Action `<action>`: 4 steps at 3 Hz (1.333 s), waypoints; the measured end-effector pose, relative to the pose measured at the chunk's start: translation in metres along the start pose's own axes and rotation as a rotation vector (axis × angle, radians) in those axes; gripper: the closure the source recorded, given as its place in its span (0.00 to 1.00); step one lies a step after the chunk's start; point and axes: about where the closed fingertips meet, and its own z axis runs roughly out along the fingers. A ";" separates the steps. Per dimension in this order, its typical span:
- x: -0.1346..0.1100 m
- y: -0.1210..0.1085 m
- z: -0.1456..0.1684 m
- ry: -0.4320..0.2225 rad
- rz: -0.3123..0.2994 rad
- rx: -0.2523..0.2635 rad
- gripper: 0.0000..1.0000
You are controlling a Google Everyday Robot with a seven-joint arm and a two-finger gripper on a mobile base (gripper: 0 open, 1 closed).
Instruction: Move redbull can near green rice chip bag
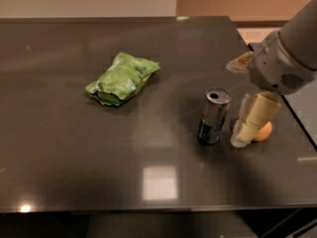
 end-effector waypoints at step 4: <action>-0.012 -0.001 0.025 -0.041 -0.014 -0.067 0.40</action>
Offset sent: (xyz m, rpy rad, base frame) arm 0.0106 0.0185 -0.0233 0.0339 0.0298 0.0365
